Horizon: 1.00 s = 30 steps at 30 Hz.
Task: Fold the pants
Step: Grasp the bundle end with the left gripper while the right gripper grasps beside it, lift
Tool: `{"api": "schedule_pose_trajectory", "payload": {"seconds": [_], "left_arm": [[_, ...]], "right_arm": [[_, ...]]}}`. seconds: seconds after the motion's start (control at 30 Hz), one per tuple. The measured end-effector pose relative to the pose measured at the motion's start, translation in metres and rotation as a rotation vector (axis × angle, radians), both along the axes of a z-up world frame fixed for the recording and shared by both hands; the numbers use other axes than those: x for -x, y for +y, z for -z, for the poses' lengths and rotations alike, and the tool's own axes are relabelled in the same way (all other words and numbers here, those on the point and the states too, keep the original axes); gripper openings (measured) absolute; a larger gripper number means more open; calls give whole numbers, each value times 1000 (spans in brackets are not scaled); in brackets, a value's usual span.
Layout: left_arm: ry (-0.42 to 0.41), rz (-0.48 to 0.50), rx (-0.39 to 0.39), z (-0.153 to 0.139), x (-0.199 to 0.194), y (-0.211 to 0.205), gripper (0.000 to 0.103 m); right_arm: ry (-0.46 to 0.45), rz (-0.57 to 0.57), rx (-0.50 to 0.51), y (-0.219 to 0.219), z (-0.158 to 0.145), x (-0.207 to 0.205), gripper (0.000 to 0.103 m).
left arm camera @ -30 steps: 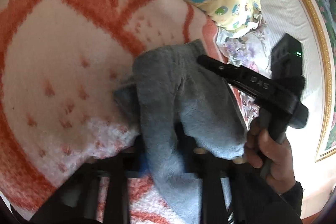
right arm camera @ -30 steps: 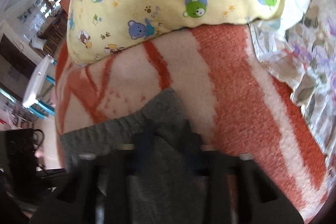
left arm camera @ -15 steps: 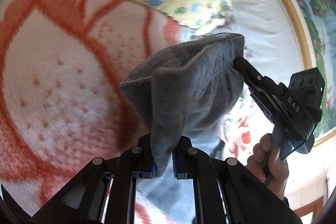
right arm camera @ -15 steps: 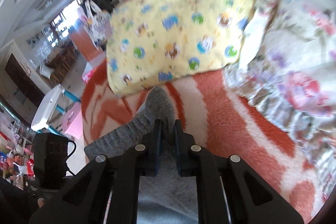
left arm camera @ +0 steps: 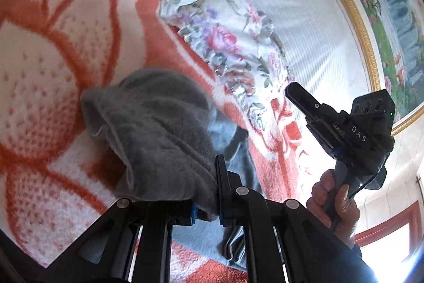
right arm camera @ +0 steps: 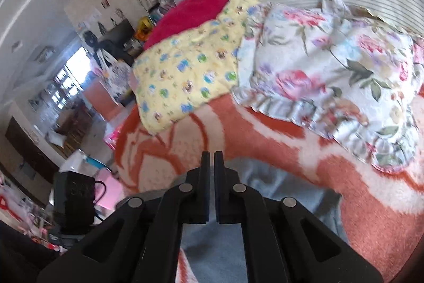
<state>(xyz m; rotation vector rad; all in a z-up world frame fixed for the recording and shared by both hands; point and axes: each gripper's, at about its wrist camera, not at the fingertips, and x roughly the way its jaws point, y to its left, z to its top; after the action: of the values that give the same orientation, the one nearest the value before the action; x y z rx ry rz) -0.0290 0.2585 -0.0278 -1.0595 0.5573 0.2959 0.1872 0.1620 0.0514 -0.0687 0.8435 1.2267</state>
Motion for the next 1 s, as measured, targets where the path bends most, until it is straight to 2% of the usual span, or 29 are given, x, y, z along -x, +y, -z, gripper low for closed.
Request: {"api": "schedule_pose_trajectory", "payload": {"seconds": [0.07,0.13,0.17,0.2,0.33,0.4,0.47,0.53,0.67,0.73,0.8,0.87,0.93,1.0], "left_arm": [[2,-7,17,8,8,5,9],[-6,-17,48,18,20,12,11],[-11,-25,70,24,25,16,11],[-14,-33,95,32,26,20,11],[-25,-52,227,66,44,32,11],[-25,-52,283,84,48,34,11],[-37,-45,325,97,49,35,11],[-47,-35,323,99,50,36,11],[-54,-7,315,100,50,35,11],[-58,19,325,102,53,32,11],[-58,28,327,105,52,30,12],[-54,30,319,104,51,30,12],[-48,36,316,103,49,31,12],[-43,29,319,102,44,34,12]], "right_arm": [[5,-25,47,12,6,2,10],[-17,-62,122,39,14,6,27],[-35,-88,153,52,17,8,45],[-59,-139,191,73,21,13,56],[-103,-348,348,144,43,28,57],[-158,-459,456,180,58,42,57],[-153,-549,538,205,74,51,57],[-154,-627,612,225,92,59,57],[-64,-773,793,241,137,70,58],[-96,-798,882,237,157,71,66],[-70,-796,867,233,160,67,72],[-36,-762,838,230,160,61,72],[-93,-748,824,225,159,66,66],[-125,-708,793,219,152,71,53]]}}
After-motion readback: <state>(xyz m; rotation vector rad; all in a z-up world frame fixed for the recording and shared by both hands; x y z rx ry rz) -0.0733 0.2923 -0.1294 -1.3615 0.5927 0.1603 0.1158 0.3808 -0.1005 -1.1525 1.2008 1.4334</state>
